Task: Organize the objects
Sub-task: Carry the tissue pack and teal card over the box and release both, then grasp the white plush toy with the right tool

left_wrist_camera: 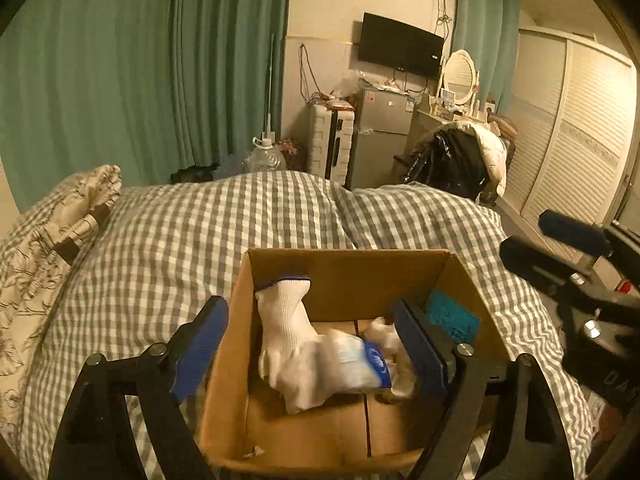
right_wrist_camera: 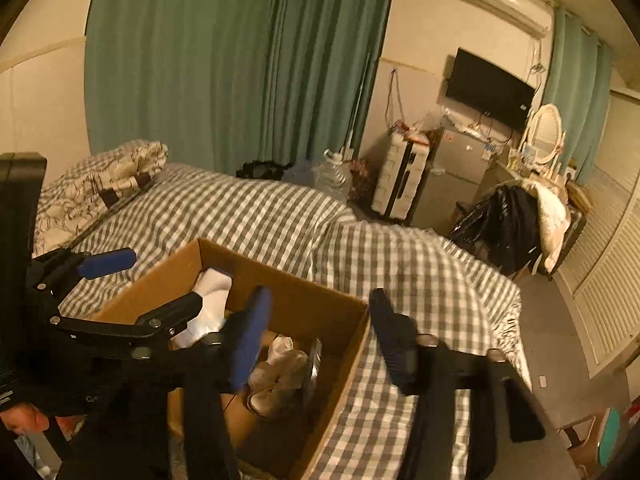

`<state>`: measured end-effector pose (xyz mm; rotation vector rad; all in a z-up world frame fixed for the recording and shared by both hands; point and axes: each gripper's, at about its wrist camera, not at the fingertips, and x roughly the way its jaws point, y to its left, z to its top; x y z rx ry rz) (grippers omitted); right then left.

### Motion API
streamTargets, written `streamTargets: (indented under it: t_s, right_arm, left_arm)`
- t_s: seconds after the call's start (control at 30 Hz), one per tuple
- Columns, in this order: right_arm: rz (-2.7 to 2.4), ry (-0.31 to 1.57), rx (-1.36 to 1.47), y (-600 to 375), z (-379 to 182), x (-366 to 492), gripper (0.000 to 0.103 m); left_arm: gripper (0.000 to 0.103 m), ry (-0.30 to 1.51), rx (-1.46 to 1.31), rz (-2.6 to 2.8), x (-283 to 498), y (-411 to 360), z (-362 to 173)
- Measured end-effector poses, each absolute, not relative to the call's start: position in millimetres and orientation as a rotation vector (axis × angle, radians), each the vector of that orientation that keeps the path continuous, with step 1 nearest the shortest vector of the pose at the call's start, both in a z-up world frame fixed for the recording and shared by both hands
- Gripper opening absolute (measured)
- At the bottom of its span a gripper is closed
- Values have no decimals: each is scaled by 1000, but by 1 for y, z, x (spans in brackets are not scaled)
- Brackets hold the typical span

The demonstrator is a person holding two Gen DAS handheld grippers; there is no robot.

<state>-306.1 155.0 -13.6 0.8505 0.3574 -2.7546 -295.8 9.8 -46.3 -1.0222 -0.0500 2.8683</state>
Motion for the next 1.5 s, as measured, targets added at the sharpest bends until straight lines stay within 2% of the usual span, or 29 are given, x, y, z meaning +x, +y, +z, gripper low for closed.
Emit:
streamTargets:
  t_s: [0.1,0.3,0.37,0.6,0.8,1.17,1.5]
  right_arm:
    - [-2778,361,821,159,5,-290,60]
    - [-2833,370,745,165,47,-245,78]
    - [-2849,374,712,167,60,-227,88]
    - [-2872,376,646,169,92,-167,93]
    - [-2856,385,622,171,96,-122,96]
    - [-2835,361,762,173,50,-80,99]
    - [-2694,352,1084,162,-58,-91,99]
  left_arm:
    - [94,-15,-984,2894,-277,9,-28]
    - [102,5,-882,2932,-235,6,12]
    - [103,15,-855,2940,-221,5,21]
    - [103,40,-812,2966,-170,-2,40]
    - [103,27,-818,2990,-135,-13,42]
    - [103,-36,-852,3002,-80,-33,12]
    - [103,-77,-1108,2973,-67,-47,-67]
